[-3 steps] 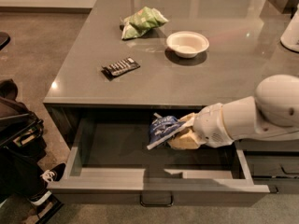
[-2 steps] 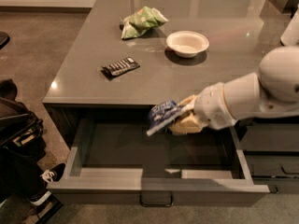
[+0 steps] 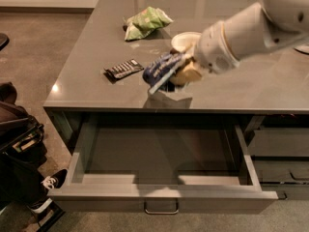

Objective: Pick blue chip bag from top drawer and place on counter

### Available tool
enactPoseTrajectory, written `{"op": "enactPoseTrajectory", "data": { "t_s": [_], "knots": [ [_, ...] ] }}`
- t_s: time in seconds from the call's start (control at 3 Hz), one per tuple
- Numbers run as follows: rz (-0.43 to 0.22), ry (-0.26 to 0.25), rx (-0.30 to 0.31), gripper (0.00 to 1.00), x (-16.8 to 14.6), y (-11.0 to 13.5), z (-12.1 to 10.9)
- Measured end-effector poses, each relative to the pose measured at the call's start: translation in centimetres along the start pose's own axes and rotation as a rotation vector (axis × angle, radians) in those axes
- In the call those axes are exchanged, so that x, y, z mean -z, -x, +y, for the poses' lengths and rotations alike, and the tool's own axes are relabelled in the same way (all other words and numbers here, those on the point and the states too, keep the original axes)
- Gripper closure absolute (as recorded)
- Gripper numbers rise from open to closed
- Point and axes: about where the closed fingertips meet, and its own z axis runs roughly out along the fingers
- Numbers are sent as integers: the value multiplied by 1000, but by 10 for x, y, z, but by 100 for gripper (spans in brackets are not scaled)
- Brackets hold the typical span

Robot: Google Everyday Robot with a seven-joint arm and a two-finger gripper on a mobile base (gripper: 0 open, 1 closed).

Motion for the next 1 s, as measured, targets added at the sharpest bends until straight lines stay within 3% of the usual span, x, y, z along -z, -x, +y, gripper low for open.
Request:
{"op": "enactPoseTrajectory", "data": {
  "t_s": [0.33, 0.67, 1.0],
  "knots": [
    [-24, -33, 58, 100, -4, 13, -46],
    [-88, -4, 55, 86, -39, -8, -62],
    [-94, 13, 53, 67, -49, -15, -61]
  ]
}}
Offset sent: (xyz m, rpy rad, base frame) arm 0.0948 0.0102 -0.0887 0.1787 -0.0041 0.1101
